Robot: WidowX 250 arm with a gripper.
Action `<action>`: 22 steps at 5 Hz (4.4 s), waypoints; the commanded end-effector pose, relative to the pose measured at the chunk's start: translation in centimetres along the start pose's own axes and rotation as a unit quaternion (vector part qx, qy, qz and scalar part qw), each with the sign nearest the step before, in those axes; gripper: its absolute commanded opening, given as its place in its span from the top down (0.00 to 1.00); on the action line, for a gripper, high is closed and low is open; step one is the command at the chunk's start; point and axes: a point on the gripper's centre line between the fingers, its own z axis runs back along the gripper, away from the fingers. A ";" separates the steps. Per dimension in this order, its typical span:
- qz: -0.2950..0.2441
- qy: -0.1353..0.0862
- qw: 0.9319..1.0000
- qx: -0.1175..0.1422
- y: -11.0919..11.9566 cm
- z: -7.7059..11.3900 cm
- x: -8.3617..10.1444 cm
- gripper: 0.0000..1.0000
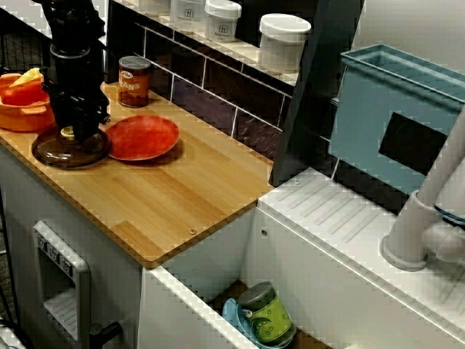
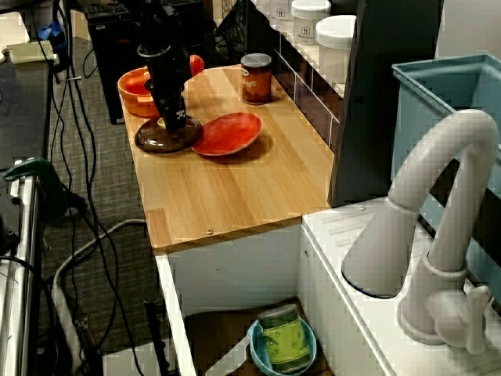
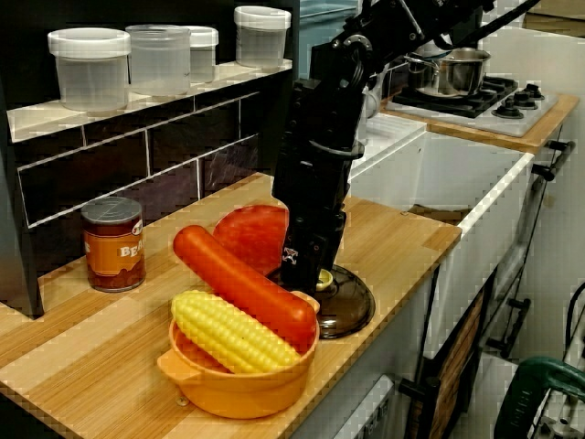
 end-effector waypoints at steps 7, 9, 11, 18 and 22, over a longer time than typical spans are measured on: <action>-0.085 -0.016 0.996 -0.037 -6.5 6.2 2.2 1.00; -0.131 -0.018 0.991 -0.022 -10.3 5.0 0.7 1.00; -0.147 -0.013 0.989 -0.025 -12.2 4.1 0.0 1.00; -0.145 -0.007 0.989 -0.010 -15.0 1.9 0.9 0.00; -0.060 0.018 0.997 -0.049 -7.8 6.2 1.6 0.00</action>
